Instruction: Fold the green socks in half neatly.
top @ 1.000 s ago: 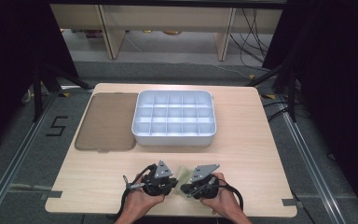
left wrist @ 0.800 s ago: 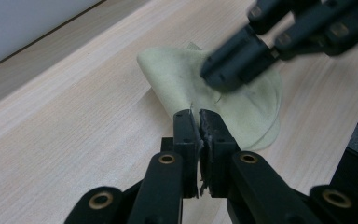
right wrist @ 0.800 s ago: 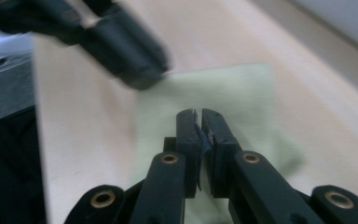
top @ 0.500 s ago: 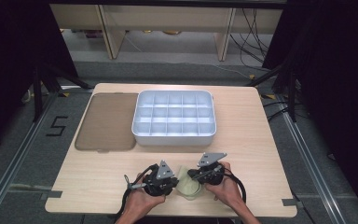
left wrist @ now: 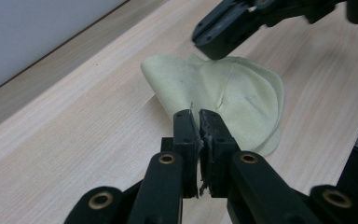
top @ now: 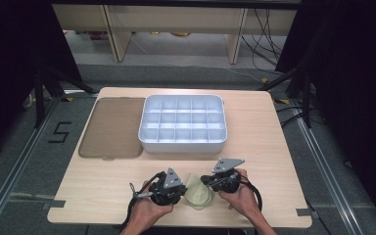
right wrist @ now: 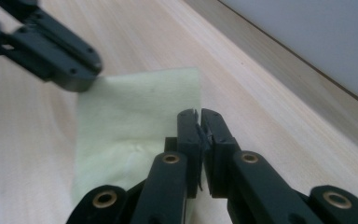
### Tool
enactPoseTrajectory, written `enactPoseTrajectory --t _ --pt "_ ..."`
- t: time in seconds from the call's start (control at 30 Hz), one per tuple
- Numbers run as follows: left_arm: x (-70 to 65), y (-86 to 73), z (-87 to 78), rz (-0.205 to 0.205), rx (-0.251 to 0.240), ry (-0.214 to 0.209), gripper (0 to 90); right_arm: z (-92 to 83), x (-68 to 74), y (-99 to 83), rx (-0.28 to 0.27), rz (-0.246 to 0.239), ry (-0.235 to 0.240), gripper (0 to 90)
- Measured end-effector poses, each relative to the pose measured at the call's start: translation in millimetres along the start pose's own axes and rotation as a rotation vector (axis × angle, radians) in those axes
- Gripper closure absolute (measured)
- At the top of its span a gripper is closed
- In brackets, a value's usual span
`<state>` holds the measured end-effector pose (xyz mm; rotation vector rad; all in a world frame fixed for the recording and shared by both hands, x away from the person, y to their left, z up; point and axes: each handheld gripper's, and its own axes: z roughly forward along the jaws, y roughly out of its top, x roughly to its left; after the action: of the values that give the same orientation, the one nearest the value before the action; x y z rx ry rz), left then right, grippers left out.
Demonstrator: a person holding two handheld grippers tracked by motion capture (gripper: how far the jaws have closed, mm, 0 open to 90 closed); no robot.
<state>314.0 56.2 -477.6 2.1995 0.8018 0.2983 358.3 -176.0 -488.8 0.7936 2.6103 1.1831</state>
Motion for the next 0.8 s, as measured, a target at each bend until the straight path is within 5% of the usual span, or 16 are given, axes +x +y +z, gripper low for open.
enactPoseTrajectory --t 0.5,0.8 --pt "-3.5 2.6 -4.3 0.009 -0.007 0.009 85.0 -7.2 7.0 -19.7 0.074 0.012 0.039 86.4" --pt "-19.3 13.0 -2.3 0.062 -0.039 -0.021 85.0 -5.9 5.1 -20.5 0.070 0.011 0.053 86.4"
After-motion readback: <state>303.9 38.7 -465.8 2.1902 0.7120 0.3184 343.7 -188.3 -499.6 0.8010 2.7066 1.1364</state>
